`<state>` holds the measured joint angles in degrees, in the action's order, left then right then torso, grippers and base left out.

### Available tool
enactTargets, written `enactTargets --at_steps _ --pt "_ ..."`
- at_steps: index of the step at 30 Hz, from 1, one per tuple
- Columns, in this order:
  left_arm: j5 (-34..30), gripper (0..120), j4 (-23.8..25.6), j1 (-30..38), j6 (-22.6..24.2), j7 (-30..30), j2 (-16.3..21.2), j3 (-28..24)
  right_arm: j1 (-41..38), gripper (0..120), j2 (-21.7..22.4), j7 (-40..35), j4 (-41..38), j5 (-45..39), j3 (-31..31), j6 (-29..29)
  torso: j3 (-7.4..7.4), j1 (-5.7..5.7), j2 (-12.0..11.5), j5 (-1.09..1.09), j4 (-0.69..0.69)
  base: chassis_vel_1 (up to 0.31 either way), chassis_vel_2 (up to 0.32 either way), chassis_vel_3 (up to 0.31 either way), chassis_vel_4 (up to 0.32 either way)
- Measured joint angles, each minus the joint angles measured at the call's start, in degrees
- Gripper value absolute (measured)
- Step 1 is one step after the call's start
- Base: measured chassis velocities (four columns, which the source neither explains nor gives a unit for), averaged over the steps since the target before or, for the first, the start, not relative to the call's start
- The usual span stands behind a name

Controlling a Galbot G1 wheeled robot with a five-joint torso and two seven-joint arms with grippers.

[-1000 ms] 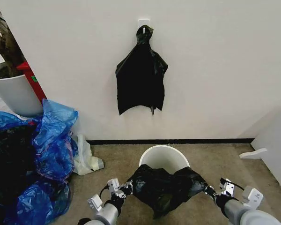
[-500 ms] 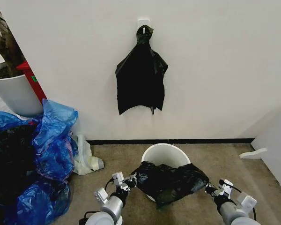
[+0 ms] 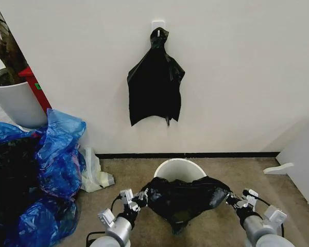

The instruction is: Place the garbage bag over the trash bin.

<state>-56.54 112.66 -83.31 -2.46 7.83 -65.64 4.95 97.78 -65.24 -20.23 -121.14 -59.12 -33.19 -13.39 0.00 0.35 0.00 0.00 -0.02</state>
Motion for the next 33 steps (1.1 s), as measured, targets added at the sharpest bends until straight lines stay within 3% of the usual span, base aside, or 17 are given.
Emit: enactTargets --at_steps 9,16,18,20,24,28,33 --pt "-0.2 0 0.2 0.7 0.4 1.2 -0.5 -0.2 0.1 0 -0.7 0.0 -0.5 1.5 0.7 0.0 0.0 0.0 0.0 0.0 0.0 0.0 0.0 0.0 0.0" --pt "3.3 0 1.9 -4.8 0.0 -1.6 0.3 0.3 4.9 23 0.1 -4.5 -11.2 -4.2 -3.0 -1.8 -0.01 0.0 0.0 -0.03 0.01 0.0 0.0 0.0 0.0" --pt "3.7 0 1.7 -5.1 -0.2 -1.7 -0.2 0.3 5.5 34 0.2 -11.2 -17.8 -12.2 -5.2 -5.0 -0.01 0.0 0.0 -0.01 0.0 0.0 0.0 0.0 0.0" --pt "3.8 0 1.6 -5.1 -0.2 -1.7 -0.4 0.3 5.4 37 0.2 -13.7 -19.3 -14.9 -5.6 -5.7 -0.01 0.0 0.0 -0.02 -0.01 0.0 0.0 0.0 0.0" --pt "4.4 0 1.3 -5.1 -0.4 -1.5 -1.4 0.2 0.0 56 -0.4 -39.1 -22.6 -40.2 -8.0 -10.3 -0.01 0.0 0.0 0.03 0.01 0.0 0.0 0.0 0.0" --pt "4.4 0 1.2 -4.7 -0.4 -1.3 -1.7 0.1 -3.0 69 -0.7 -46.7 -22.7 -48.3 -8.5 -10.9 0.0 0.0 0.0 0.01 0.01 0.0 0.0 0.0 0.0" --pt "4.2 0 1.2 -4.3 -0.4 -0.7 -1.7 0.0 -3.3 86 -0.3 -49.7 -22.6 -52.7 -9.5 -12.2 0.0 0.0 0.0 0.0 0.0 0.0 0.0 0.0 0.0"
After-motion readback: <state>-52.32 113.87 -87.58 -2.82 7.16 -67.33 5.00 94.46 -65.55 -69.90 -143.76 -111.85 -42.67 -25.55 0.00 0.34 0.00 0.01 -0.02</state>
